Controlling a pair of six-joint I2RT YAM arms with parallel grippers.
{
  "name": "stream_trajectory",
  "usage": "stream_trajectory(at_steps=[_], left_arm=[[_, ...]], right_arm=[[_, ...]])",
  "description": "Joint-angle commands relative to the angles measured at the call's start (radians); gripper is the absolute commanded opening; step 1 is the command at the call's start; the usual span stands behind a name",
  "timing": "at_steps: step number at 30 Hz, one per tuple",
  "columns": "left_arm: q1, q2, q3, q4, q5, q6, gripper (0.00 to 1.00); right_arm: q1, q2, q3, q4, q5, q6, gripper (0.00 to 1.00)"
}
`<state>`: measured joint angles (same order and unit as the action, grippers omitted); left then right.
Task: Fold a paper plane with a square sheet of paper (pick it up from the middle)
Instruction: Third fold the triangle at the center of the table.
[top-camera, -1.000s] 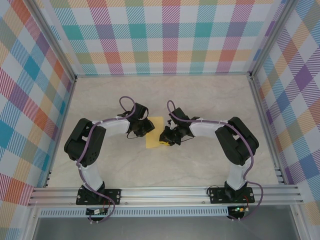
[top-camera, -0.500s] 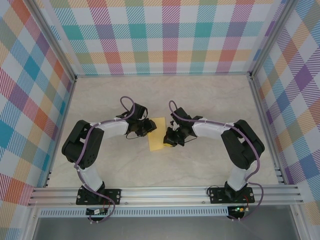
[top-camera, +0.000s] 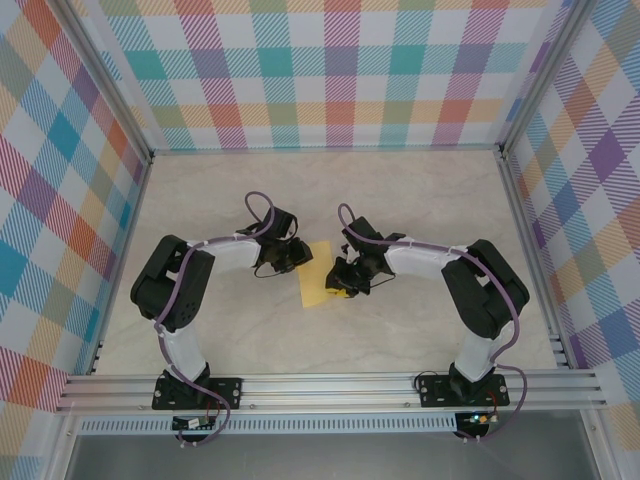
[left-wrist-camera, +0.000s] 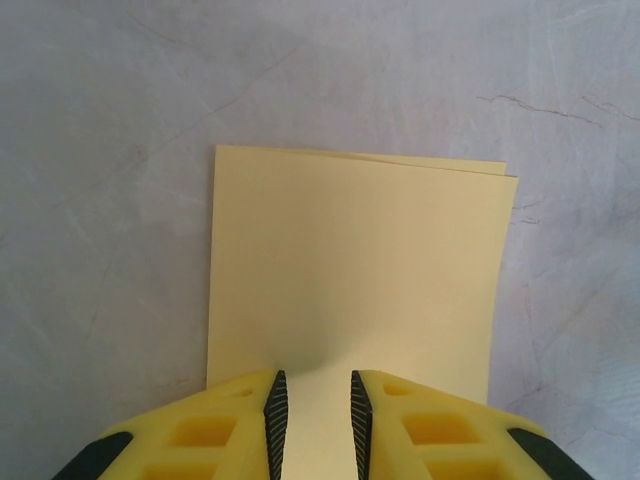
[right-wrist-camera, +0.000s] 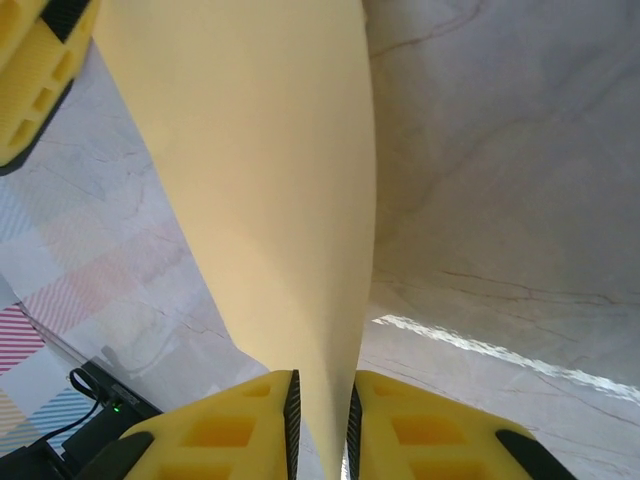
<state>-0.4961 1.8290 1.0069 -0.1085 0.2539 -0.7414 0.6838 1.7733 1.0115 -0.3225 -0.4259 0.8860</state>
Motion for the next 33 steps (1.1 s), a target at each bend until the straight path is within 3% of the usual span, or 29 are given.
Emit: stream_trajectory(at_steps=[1,12,19,33], left_arm=[[-0.001,0.021,0.023,-0.040,-0.019,0.021,0.27],[-0.001,0.027,0.016,-0.042,-0.022,0.019,0.26],[-0.001,0.026,0.011,-0.036,-0.018,0.020,0.26],[-0.001,0.027,0.003,-0.037,-0.010,0.018,0.26]], right_arm=[[0.003,-0.005,0.000,0.032,-0.025,0.027,0.18],[-0.001,-0.059,-0.035,-0.005,-0.024,0.048,0.19],[0.000,-0.075,-0.046,0.014,-0.035,0.053,0.08],[-0.002,0.086,0.115,0.107,-0.047,0.030,0.09]])
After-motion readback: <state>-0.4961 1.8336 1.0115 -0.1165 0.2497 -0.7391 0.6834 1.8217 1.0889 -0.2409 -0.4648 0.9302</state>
